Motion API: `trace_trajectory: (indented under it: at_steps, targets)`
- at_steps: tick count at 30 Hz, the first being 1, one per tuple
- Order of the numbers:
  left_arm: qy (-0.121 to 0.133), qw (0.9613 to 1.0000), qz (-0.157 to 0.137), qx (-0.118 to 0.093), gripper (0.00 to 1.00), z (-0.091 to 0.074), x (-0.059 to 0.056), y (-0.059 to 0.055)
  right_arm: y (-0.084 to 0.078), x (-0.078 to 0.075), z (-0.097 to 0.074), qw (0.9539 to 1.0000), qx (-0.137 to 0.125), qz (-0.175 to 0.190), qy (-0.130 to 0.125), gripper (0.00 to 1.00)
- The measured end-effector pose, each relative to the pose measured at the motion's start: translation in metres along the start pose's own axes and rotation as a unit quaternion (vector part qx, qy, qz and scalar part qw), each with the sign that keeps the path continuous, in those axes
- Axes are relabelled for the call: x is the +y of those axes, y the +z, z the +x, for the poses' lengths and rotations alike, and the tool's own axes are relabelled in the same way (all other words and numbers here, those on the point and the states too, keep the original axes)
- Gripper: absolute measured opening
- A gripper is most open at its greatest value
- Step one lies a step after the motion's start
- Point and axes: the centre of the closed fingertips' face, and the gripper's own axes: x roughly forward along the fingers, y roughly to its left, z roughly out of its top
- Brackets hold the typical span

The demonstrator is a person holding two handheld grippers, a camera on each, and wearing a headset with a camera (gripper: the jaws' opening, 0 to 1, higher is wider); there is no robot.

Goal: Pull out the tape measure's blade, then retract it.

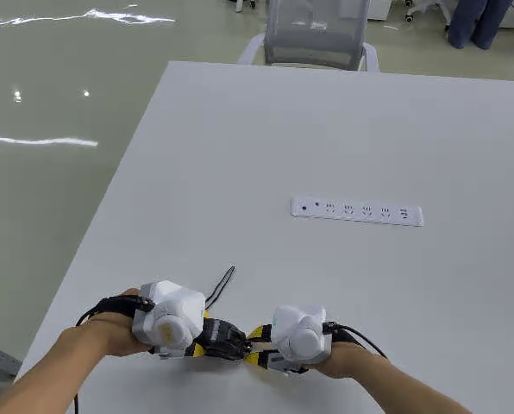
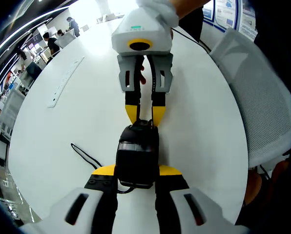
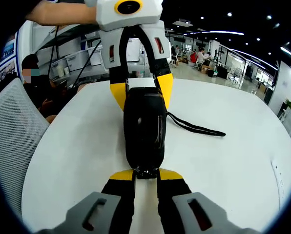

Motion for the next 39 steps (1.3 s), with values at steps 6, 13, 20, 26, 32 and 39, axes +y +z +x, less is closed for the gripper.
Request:
trace_trajectory:
  at_steps: [6,13,20,26,32,39]
  targets:
    - [0.002,1.0000,-0.004,-0.002,0.24,0.0002,0.0003,0.0002,-0.0008,-0.0006,0.0006,1.0000,0.005,-0.007,0.001,0.15]
    - [0.004,1.0000,-0.007,-0.004,0.24,0.0007,0.0006,-0.0002,-0.0016,-0.0012,0.0002,0.9999,0.009,-0.011,0.000,0.14]
    - [0.005,0.9999,-0.010,-0.004,0.24,0.0008,0.0005,0.0004,-0.0027,-0.0011,-0.0003,0.9997,0.017,-0.016,0.003,0.12]
    - [0.004,0.9999,-0.013,-0.004,0.24,-0.0001,0.0004,0.0002,-0.0022,-0.0007,-0.0010,0.9996,0.020,-0.019,0.004,0.12]
    - [0.006,0.9998,-0.016,-0.005,0.24,-0.0004,0.0001,-0.0003,-0.0014,-0.0008,-0.0011,0.9995,0.021,-0.023,0.006,0.12]
    - [0.007,0.9998,-0.020,-0.007,0.24,-0.0016,-0.0001,-0.0016,0.0003,-0.0008,-0.0013,0.9995,0.020,-0.025,0.007,0.12]
